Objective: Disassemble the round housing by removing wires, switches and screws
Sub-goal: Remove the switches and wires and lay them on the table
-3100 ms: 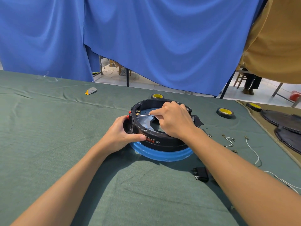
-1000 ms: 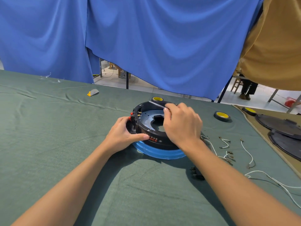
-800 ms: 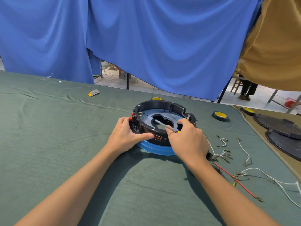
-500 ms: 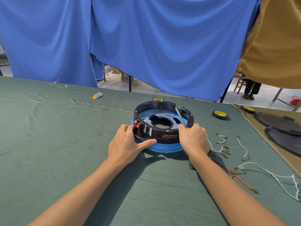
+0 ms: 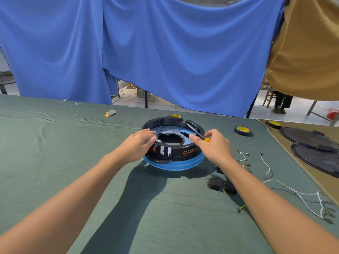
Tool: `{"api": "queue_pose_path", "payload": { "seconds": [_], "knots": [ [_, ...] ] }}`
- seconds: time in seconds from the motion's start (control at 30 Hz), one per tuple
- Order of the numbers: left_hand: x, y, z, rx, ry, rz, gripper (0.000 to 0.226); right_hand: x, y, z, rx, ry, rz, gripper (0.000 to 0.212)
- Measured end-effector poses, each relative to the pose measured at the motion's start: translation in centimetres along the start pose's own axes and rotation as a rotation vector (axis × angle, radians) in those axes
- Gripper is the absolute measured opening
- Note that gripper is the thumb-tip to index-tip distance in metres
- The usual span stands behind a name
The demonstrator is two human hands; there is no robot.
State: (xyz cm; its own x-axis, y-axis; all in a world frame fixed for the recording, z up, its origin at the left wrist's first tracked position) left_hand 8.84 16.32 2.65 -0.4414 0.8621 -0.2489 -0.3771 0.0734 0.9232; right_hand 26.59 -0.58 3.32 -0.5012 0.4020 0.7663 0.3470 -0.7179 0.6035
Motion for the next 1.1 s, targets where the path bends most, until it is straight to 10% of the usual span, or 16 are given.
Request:
{"api": "queue_pose_path", "payload": {
  "seconds": [0.27,0.47,1.1],
  "knots": [
    [-0.4,-0.2,-0.5,-0.058,0.003,-0.072,0.035,1.2,-0.8,-6.9,0.385,0.409,-0.150,0.014],
    [-0.3,-0.6,-0.8,-0.100,0.007,-0.050,0.038,2.2,-1.3,-7.5,0.285,0.525,-0.175,0.023],
    [-0.5,-0.6,-1.3,-0.185,0.053,-0.161,0.033,1.2,-3.5,-4.7,0.216,0.321,-0.100,0.044]
  ]
}}
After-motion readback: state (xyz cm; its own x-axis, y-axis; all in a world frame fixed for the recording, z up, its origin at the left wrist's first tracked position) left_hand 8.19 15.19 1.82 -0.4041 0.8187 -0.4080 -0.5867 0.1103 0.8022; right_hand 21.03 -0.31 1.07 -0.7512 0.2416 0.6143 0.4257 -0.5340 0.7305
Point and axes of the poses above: each hand's wrist, its own z-axis towards the middle knuckle, its own y-axis out of the back of the hand, x = y × z, the point moved 5 cm from there along z, towards the middle knuckle, and after that the axes turned 10 degrees about z, right-handed, at the moved point
